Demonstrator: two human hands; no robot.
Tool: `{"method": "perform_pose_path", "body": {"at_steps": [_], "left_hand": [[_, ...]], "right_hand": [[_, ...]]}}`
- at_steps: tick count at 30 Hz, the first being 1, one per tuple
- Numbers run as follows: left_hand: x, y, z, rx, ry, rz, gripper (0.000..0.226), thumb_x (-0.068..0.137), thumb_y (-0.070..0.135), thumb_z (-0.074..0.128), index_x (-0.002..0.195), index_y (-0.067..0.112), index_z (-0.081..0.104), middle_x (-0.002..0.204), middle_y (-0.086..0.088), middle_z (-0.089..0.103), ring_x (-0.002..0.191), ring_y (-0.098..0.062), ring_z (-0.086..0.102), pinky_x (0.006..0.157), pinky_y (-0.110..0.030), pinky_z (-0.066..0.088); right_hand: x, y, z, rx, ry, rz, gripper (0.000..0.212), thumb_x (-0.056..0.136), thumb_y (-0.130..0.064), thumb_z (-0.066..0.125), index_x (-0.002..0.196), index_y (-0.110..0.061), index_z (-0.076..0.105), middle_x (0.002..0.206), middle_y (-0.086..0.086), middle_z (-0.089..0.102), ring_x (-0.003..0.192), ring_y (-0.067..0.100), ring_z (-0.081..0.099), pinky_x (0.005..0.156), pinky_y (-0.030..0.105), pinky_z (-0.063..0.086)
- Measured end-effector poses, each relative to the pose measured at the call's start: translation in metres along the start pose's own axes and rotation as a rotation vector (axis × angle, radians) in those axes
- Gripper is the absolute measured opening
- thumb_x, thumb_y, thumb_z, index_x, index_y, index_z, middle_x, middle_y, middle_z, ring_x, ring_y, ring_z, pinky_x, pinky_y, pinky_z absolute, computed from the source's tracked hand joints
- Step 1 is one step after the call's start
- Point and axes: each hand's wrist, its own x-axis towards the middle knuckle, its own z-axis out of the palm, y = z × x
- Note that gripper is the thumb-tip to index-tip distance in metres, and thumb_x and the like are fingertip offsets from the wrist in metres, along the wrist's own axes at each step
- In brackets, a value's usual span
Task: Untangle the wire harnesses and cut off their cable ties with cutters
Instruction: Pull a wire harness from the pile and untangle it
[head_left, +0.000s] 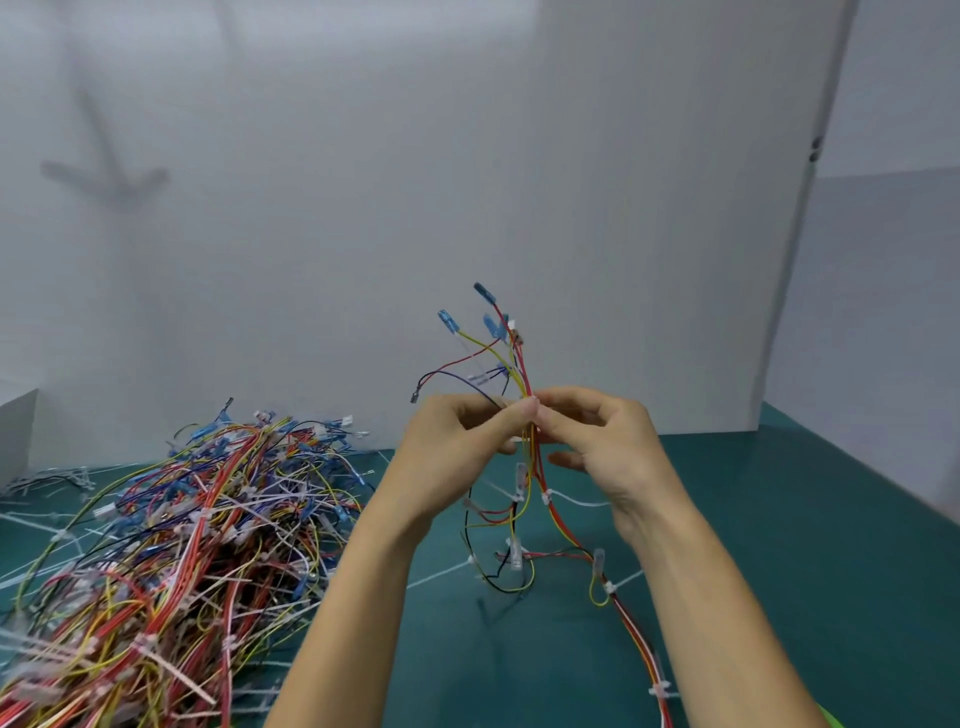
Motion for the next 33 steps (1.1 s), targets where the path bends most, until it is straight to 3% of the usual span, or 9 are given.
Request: {"method": "perform_pose_path", "body": {"at_steps": [8, 10, 13, 18, 22, 25, 27, 30, 33], "left_hand": [[-0.002, 0.004, 0.005, -0.190, 0.182, -0.076, 0.011, 0.091, 0.017, 0.067, 0.085, 0.015, 0.076, 0.076, 0.003, 0.076, 0.072, -0.006, 0.068, 0.065, -0.011, 0.050], [-0.002, 0.007, 0.001, -0.229, 0.226, -0.097, 0.011, 0.091, 0.017, 0.068, 0.083, 0.016, 0.076, 0.072, 0.006, 0.074, 0.065, -0.001, 0.066, 0.057, -0.006, 0.044], [-0.003, 0.010, -0.003, -0.255, 0.261, -0.100, 0.012, 0.092, 0.020, 0.067, 0.083, 0.020, 0.075, 0.072, 0.009, 0.075, 0.064, 0.000, 0.066, 0.056, -0.005, 0.044], [-0.005, 0.016, -0.011, -0.205, 0.210, -0.104, 0.016, 0.091, 0.034, 0.067, 0.087, 0.021, 0.076, 0.085, 0.009, 0.077, 0.073, -0.003, 0.070, 0.071, -0.023, 0.051], [-0.006, 0.018, -0.025, -0.139, 0.237, -0.087, 0.026, 0.094, 0.042, 0.060, 0.090, 0.022, 0.076, 0.086, 0.010, 0.077, 0.068, -0.002, 0.067, 0.057, -0.012, 0.050], [-0.007, 0.018, -0.034, -0.102, 0.240, -0.124, 0.038, 0.096, 0.048, 0.053, 0.087, 0.020, 0.075, 0.083, 0.007, 0.077, 0.062, -0.004, 0.066, 0.052, -0.014, 0.049], [-0.009, 0.016, -0.040, 0.021, 0.149, -0.160, 0.036, 0.098, 0.046, 0.051, 0.090, 0.019, 0.073, 0.087, 0.005, 0.077, 0.064, -0.007, 0.068, 0.057, -0.020, 0.052], [-0.014, 0.013, -0.045, 0.245, -0.171, -0.223, 0.028, 0.097, 0.042, 0.054, 0.101, 0.020, 0.070, 0.097, 0.007, 0.076, 0.082, -0.009, 0.073, 0.071, -0.024, 0.057], [-0.018, 0.014, -0.040, 0.251, -0.407, -0.266, 0.022, 0.094, 0.035, 0.061, 0.106, 0.018, 0.069, 0.100, 0.003, 0.076, 0.093, -0.016, 0.073, 0.080, -0.026, 0.057]], "right_hand": [[0.000, -0.005, -0.001, -0.019, -0.090, 0.057, 0.010, 0.090, -0.015, 0.070, 0.100, -0.016, 0.071, 0.088, 0.001, 0.077, 0.076, 0.013, 0.074, 0.066, 0.024, 0.058], [-0.001, -0.006, -0.006, -0.112, -0.182, 0.095, 0.014, 0.087, -0.018, 0.074, 0.100, -0.016, 0.071, 0.090, 0.005, 0.077, 0.076, 0.012, 0.074, 0.068, 0.025, 0.059], [-0.004, -0.008, -0.005, -0.303, -0.287, 0.073, 0.012, 0.082, -0.016, 0.079, 0.093, -0.018, 0.075, 0.083, 0.003, 0.077, 0.072, 0.011, 0.072, 0.059, 0.020, 0.055], [-0.004, -0.009, 0.001, -0.227, -0.128, -0.006, 0.016, 0.083, -0.002, 0.075, 0.083, -0.018, 0.077, 0.073, 0.003, 0.076, 0.064, 0.015, 0.072, 0.056, 0.023, 0.055], [-0.004, -0.011, -0.004, -0.051, -0.050, -0.004, 0.017, 0.086, -0.001, 0.071, 0.082, -0.017, 0.075, 0.067, 0.002, 0.075, 0.059, 0.011, 0.070, 0.054, 0.020, 0.056], [-0.003, -0.013, -0.008, 0.063, 0.007, 0.011, 0.012, 0.086, -0.002, 0.071, 0.087, -0.013, 0.075, 0.072, 0.004, 0.076, 0.060, 0.012, 0.071, 0.055, 0.020, 0.057], [-0.002, -0.014, -0.009, 0.146, 0.038, 0.023, 0.009, 0.086, -0.003, 0.071, 0.090, -0.011, 0.074, 0.075, 0.005, 0.077, 0.062, 0.013, 0.072, 0.052, 0.019, 0.055], [0.000, -0.014, -0.008, 0.241, 0.081, 0.031, 0.010, 0.084, -0.006, 0.072, 0.093, -0.010, 0.073, 0.077, 0.007, 0.077, 0.063, 0.015, 0.073, 0.051, 0.018, 0.054], [0.001, -0.014, -0.008, 0.299, 0.115, 0.026, 0.009, 0.085, -0.006, 0.071, 0.093, -0.010, 0.073, 0.076, 0.005, 0.077, 0.064, 0.015, 0.073, 0.052, 0.018, 0.053]]}}
